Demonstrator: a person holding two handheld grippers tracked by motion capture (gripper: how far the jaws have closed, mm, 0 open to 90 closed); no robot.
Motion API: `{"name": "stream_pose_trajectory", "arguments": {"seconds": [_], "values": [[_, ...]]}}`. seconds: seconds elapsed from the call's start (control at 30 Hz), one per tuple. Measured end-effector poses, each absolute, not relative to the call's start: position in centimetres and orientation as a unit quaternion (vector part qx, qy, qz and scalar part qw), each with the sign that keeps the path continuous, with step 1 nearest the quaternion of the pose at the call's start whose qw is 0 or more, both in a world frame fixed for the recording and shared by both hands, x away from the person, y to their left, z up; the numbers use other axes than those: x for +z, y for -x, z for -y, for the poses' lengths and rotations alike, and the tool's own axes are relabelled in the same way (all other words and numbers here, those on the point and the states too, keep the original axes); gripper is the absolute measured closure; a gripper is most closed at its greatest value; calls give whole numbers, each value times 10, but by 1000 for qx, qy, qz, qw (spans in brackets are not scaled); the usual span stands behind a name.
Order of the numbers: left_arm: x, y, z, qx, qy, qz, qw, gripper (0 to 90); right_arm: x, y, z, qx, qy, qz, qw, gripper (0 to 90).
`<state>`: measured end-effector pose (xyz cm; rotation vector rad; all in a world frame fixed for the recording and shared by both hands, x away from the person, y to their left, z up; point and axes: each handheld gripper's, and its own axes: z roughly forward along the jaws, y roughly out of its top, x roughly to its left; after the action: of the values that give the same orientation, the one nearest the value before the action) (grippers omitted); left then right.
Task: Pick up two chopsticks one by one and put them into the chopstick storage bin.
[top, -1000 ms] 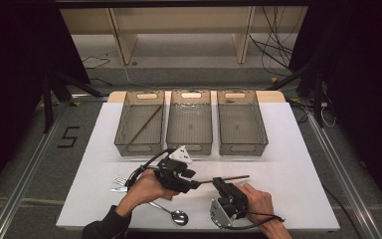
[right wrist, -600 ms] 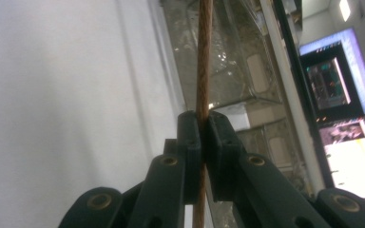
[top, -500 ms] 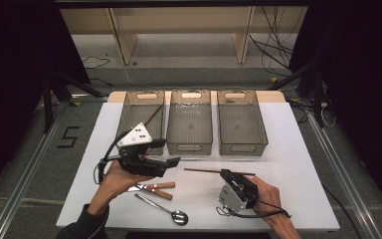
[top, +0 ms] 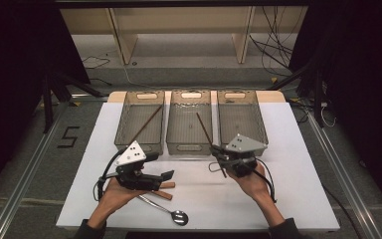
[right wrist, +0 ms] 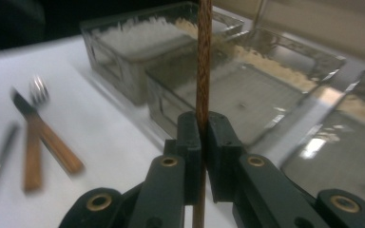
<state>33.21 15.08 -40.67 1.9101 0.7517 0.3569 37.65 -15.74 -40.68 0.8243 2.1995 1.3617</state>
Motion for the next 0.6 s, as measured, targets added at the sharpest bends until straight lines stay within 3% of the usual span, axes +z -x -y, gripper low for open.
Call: {"name": "stream_pose_trajectory", "arguments": {"seconds": [0.2, 0.6], "values": [[-433, -324, -149, 155, -784, -315, 511, 201, -397, -408, 143, 518, -348, -768, 143, 853], [-459, -308, -150, 176, -773, -327, 515, 197, -386, -461, 99, 534, -412, -736, 64, 852]]}}
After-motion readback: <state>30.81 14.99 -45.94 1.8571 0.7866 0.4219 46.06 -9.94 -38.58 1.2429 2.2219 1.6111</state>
